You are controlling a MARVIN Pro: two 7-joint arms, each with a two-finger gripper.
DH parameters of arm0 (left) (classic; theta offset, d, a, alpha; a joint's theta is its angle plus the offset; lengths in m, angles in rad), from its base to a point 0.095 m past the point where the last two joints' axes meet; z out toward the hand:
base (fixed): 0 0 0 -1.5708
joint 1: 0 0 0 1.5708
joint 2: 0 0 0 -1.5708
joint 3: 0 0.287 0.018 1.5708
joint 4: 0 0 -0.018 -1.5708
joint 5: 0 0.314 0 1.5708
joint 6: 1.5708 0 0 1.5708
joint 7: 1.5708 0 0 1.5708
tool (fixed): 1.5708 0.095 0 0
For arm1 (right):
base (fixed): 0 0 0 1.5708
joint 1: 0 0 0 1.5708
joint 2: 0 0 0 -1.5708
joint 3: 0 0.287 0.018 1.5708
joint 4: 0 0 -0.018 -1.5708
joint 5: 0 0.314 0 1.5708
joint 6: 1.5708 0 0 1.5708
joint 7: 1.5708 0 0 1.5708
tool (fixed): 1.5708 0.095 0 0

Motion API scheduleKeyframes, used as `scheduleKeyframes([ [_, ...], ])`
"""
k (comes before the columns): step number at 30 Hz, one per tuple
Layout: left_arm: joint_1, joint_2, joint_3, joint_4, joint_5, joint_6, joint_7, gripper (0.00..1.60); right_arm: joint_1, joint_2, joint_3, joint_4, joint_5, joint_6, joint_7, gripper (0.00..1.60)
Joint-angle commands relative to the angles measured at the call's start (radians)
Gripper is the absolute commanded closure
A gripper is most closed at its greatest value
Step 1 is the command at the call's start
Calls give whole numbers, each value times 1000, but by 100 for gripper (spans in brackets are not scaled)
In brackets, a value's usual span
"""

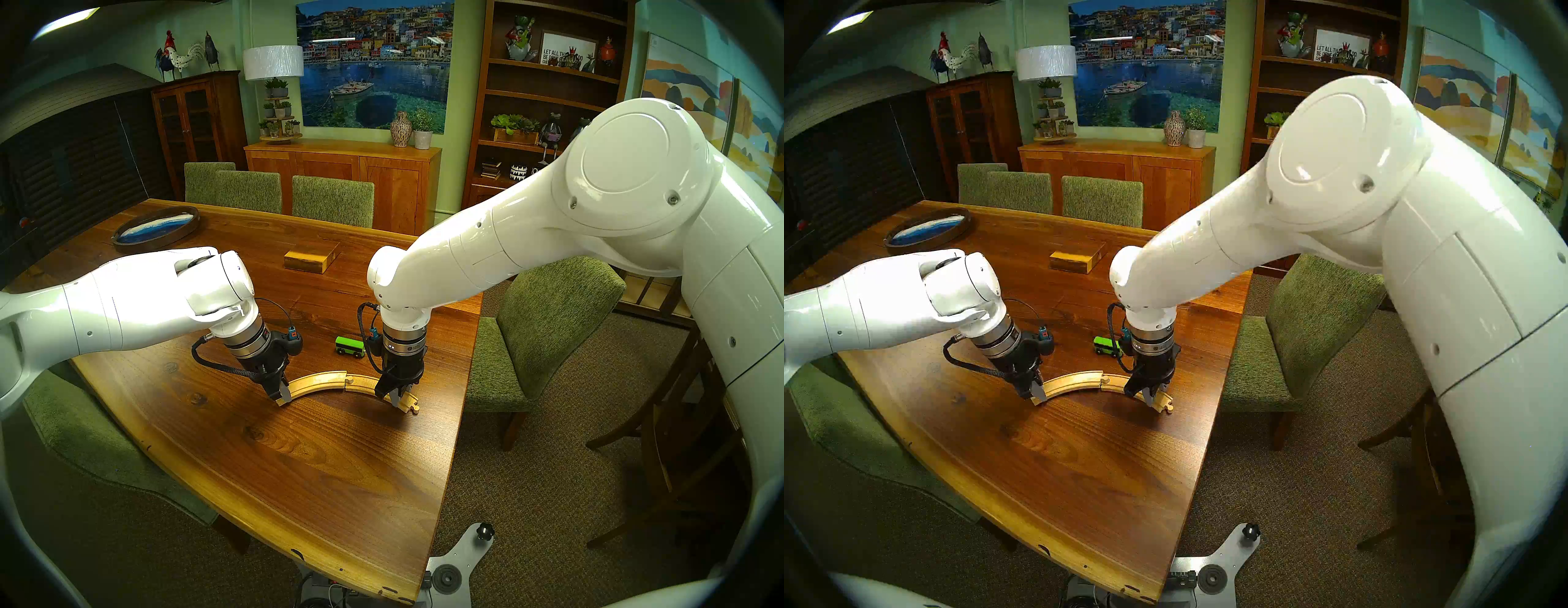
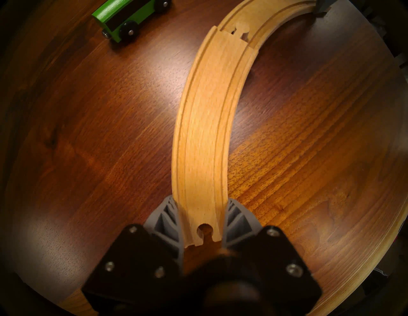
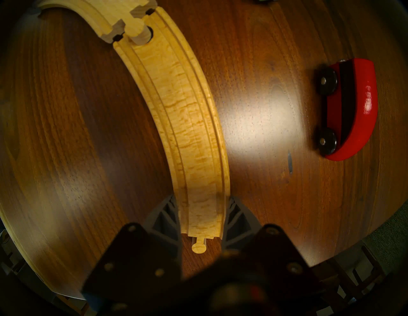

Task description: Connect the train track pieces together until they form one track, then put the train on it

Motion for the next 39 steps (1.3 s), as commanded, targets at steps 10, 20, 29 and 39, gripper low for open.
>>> scheduleKeyframes([
  [10,-33,-4,-20,10,2,8,-11,134,16,5,6,8,1,-2,-1,160],
  [20,-31,-5,-20,13,10,4,-15,0,16,5,6,8,1,-2,-2,160],
  [29,-29,-5,-21,17,13,-1,-21,0,16,5,6,8,1,-2,-2,160],
  [39,-29,-13,-26,31,7,-16,-40,0,16,5,7,8,1,-2,-2,160],
])
